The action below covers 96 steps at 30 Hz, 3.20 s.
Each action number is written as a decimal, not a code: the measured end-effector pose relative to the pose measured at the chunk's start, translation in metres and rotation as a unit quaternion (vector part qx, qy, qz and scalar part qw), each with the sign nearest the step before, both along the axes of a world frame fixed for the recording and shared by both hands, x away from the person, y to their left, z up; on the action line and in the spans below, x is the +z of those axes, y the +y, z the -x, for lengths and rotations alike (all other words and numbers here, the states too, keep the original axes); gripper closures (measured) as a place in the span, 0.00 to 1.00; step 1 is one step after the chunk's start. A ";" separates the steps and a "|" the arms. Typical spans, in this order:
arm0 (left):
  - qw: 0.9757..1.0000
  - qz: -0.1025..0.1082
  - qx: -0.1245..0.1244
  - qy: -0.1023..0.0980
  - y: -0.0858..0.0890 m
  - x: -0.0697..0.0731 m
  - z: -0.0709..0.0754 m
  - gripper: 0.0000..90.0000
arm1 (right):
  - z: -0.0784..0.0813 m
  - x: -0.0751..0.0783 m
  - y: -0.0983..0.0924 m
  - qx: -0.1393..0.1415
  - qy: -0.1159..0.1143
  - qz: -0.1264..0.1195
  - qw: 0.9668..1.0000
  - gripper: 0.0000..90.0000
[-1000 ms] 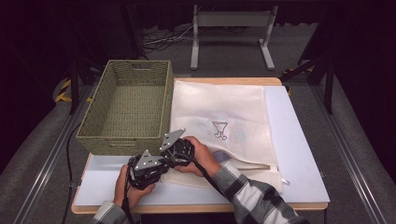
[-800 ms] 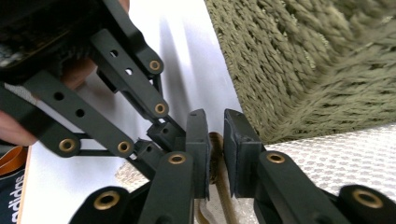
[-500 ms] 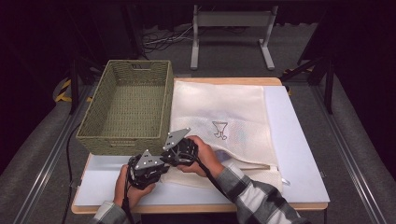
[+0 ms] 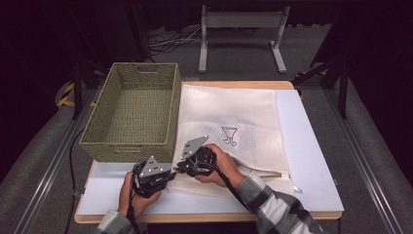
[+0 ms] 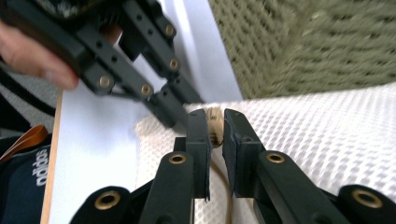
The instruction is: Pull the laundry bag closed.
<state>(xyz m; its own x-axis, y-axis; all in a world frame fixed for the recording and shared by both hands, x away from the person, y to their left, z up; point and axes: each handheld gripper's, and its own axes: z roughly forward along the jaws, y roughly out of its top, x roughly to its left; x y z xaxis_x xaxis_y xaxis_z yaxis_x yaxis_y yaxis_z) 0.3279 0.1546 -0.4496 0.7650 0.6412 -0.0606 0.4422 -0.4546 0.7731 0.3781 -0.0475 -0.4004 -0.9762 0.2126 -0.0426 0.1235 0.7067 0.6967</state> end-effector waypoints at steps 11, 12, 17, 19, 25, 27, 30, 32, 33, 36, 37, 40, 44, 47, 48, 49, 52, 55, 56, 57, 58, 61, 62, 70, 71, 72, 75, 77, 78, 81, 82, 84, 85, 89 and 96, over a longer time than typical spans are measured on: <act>1.000 -0.007 -0.002 -0.002 0.000 0.000 0.001 0.94 | -0.005 -0.007 0.004 0.010 0.012 0.019 1.000 0.89; 1.000 -0.006 -0.002 0.001 0.000 0.000 0.001 0.94 | -0.006 -0.009 0.005 0.009 0.013 0.022 1.000 0.91; 1.000 0.002 -0.003 0.003 0.002 0.000 0.000 0.93 | -0.004 -0.007 0.005 0.008 0.000 0.027 1.000 0.91; 1.000 0.008 -0.004 0.006 0.003 0.001 -0.001 0.91 | -0.002 -0.006 0.004 0.008 -0.006 0.026 1.000 0.91; 0.999 0.033 -0.022 0.011 0.009 0.007 -0.005 0.80 | 0.001 -0.002 0.002 0.005 -0.030 0.025 0.999 0.91; 0.999 0.040 -0.027 0.017 0.012 0.009 -0.005 0.79 | 0.002 -0.002 0.002 0.005 -0.032 0.025 0.999 0.91; 0.998 0.047 -0.034 0.030 0.015 0.010 -0.005 0.76 | 0.002 -0.003 0.001 0.001 -0.035 0.021 0.999 0.91; 0.997 0.051 -0.037 0.038 0.015 0.011 -0.006 0.75 | 0.002 -0.004 0.001 0.004 -0.039 0.020 0.999 0.91; 0.997 0.050 -0.035 0.039 0.015 0.012 -0.006 0.75 | 0.003 -0.005 0.000 0.003 -0.042 0.021 0.999 0.91; 0.996 0.059 -0.024 0.055 0.016 0.013 -0.009 0.77 | 0.006 -0.005 0.000 0.004 -0.052 0.016 0.999 0.91; 0.997 0.052 -0.026 0.051 0.017 0.013 -0.011 0.80 | 0.006 -0.005 0.000 0.003 -0.055 0.014 0.998 0.91; 0.997 0.052 -0.021 0.053 0.017 0.014 -0.012 0.85 | 0.007 -0.006 0.000 0.006 -0.058 0.016 0.998 0.91; 0.997 0.055 -0.019 0.060 0.014 0.013 -0.014 0.89 | 0.009 -0.006 0.000 0.003 -0.066 0.014 0.998 0.91; 0.997 0.050 -0.014 0.062 0.013 0.012 -0.015 0.92 | 0.009 -0.008 0.000 0.002 -0.066 0.015 0.998 0.91; 0.997 0.046 -0.012 0.059 0.012 0.012 -0.015 0.93 | 0.010 -0.008 0.000 0.002 -0.068 0.015 0.998 0.91; 0.998 0.042 -0.010 0.056 0.012 0.013 -0.014 0.94 | 0.010 -0.008 0.000 0.002 -0.069 0.016 0.997 0.91; 0.997 0.049 -0.001 0.055 0.011 0.014 -0.012 0.95 | 0.010 -0.009 0.000 -0.002 -0.075 0.019 0.997 0.91; 0.998 0.050 0.003 0.046 0.010 0.015 -0.010 0.96 | 0.011 -0.010 -0.002 -0.003 -0.079 0.024 0.997 0.91; 0.998 0.051 0.004 0.046 0.009 0.016 -0.009 0.96 | 0.012 -0.010 -0.002 -0.004 -0.081 0.023 0.996 0.91; 0.998 0.051 0.003 0.046 0.009 0.016 -0.009 0.96 | 0.012 -0.011 -0.003 -0.004 -0.081 0.023 0.996 0.91; 0.998 0.052 0.006 0.039 0.011 0.017 -0.009 0.96 | 0.012 -0.011 -0.004 -0.004 -0.081 0.024 0.996 0.92; 0.997 0.062 0.008 0.044 0.011 0.018 -0.008 0.96 | 0.012 -0.010 -0.005 -0.007 -0.080 0.022 0.997 0.92; 0.997 0.062 0.011 0.043 0.011 0.018 -0.008 0.96 | 0.012 -0.010 -0.005 -0.008 -0.083 0.025 0.996 0.92; 0.997 0.058 0.007 0.042 0.012 0.018 -0.008 0.96 | 0.013 -0.012 -0.015 -0.010 -0.079 0.035 0.996 0.92; 0.998 0.056 0.006 0.043 0.011 0.018 -0.007 0.96 | 0.013 -0.012 -0.016 -0.010 -0.075 0.032 0.997 0.92; 0.998 0.053 0.004 0.039 0.010 0.018 -0.006 0.96 | 0.014 -0.012 -0.017 -0.010 -0.075 0.034 0.997 0.92; 0.998 0.046 0.000 0.039 0.009 0.018 -0.007 0.96 | 0.016 -0.014 -0.019 -0.007 -0.078 0.042 0.996 0.92; 0.998 0.048 0.000 0.039 0.010 0.018 -0.007 0.96 | 0.016 -0.015 -0.021 -0.007 -0.076 0.044 0.996 0.92; 0.998 0.047 -0.001 0.040 0.010 0.018 -0.007 0.96 | 0.016 -0.015 -0.023 -0.007 -0.071 0.043 0.997 0.92; 0.998 0.046 0.001 0.036 0.008 0.018 -0.006 0.96 | 0.015 -0.016 -0.025 -0.006 -0.067 0.040 0.997 0.92; 0.998 0.045 0.000 0.034 0.010 0.018 -0.006 0.96 | 0.015 -0.016 -0.026 -0.006 -0.067 0.042 0.997 0.92; 0.998 0.053 0.003 0.034 0.012 0.019 -0.006 0.96 | 0.015 -0.016 -0.027 -0.009 -0.071 0.049 0.996 0.92; 0.998 0.059 0.003 0.038 0.013 0.018 -0.007 0.96 | 0.014 -0.016 -0.028 -0.007 -0.068 0.048 0.996 0.92; 0.998 0.058 0.002 0.033 0.012 0.018 -0.006 0.96 | 0.013 -0.016 -0.033 -0.011 -0.060 0.041 0.997 0.92; 0.998 0.058 0.003 0.031 0.013 0.019 -0.005 0.96 | 0.014 -0.018 -0.042 -0.017 -0.060 0.051 0.997 0.92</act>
<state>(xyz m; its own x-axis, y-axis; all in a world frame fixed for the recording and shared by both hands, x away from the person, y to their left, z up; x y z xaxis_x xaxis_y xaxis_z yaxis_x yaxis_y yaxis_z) 0.3328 0.1677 -0.4304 0.7538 0.6313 -0.1821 0.4933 -0.3607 0.7915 0.3644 -0.0896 -0.4183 -0.9550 0.2337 -0.1826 0.0678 0.7714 0.6327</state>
